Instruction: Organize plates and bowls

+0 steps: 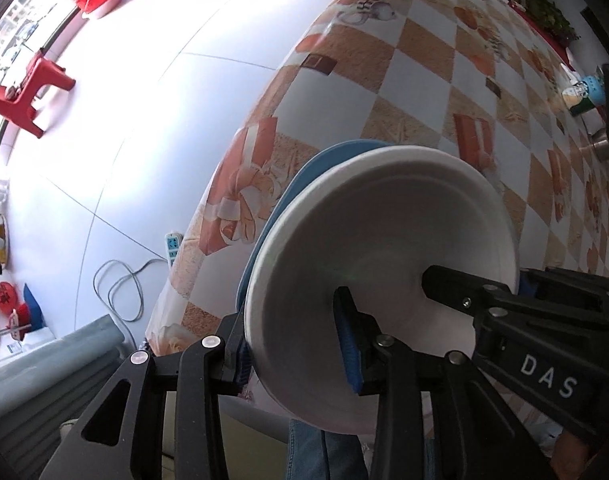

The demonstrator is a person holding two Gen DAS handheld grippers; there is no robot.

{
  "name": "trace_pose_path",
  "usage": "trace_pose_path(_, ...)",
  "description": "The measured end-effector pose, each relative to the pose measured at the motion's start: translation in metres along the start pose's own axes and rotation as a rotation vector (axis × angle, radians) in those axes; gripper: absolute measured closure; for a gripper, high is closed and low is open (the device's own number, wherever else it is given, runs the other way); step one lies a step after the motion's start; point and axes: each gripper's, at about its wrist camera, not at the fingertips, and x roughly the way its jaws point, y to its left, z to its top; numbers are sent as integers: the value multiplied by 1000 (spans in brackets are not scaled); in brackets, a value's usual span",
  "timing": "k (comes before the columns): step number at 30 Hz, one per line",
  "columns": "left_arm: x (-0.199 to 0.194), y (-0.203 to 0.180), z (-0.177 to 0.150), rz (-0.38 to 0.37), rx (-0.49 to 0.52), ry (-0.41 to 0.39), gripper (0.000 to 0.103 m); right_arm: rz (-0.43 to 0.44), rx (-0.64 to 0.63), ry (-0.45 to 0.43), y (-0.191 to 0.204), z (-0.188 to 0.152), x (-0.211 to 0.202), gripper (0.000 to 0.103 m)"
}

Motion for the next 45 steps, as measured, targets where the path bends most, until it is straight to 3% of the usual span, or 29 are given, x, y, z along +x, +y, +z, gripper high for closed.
trace_pose_path(3, 5, 2, 0, -11, -5, 12, 58, -4, -7, 0, 3, -2, 2, 75)
trace_pose_path(6, 5, 1, 0, -39, -1, 3, 43, 13, -1, -4, 3, -1, 1, 75)
trace_pose_path(8, 4, -5, -1, -27, 14, -12, 39, 17, -3, -4, 4, -1, 1, 73)
trace_pose_path(11, -1, -11, -4, -12, 41, -38, 34, 26, -12, -24, 6, -1, -4, 43)
trace_pose_path(17, -16, -15, -7, 2, 36, -75, 24, 37, -22, -58, 6, -1, -20, 43)
trace_pose_path(19, -22, -13, -6, 0, 31, -96, 19, 37, -20, -70, 2, -3, -26, 30)
trace_pose_path(20, -25, -11, -6, 4, 29, -108, 17, 30, -20, -82, 1, -5, -29, 19)
trace_pose_path(22, -28, -9, -5, 3, 29, -111, 0, 14, -29, -108, -2, -8, -37, 17)
trace_pose_path(26, -25, -6, 0, -32, 28, -93, 0, -15, -32, -133, -6, -13, -47, 15)
trace_pose_path(27, -27, -8, 0, -25, 28, -95, 0, -18, -34, -138, -7, -14, -49, 1)
trace_pose_path(28, -28, -9, -1, -10, 35, -101, 0, -20, -35, -148, -8, -15, -51, 0)
trace_pose_path(35, -39, -17, -7, -14, 59, -105, 0, -40, -40, -164, -6, -17, -57, 0)
trace_pose_path(45, -44, -26, -14, 69, 89, -99, 0, -46, -45, -173, -2, -15, -62, 0)
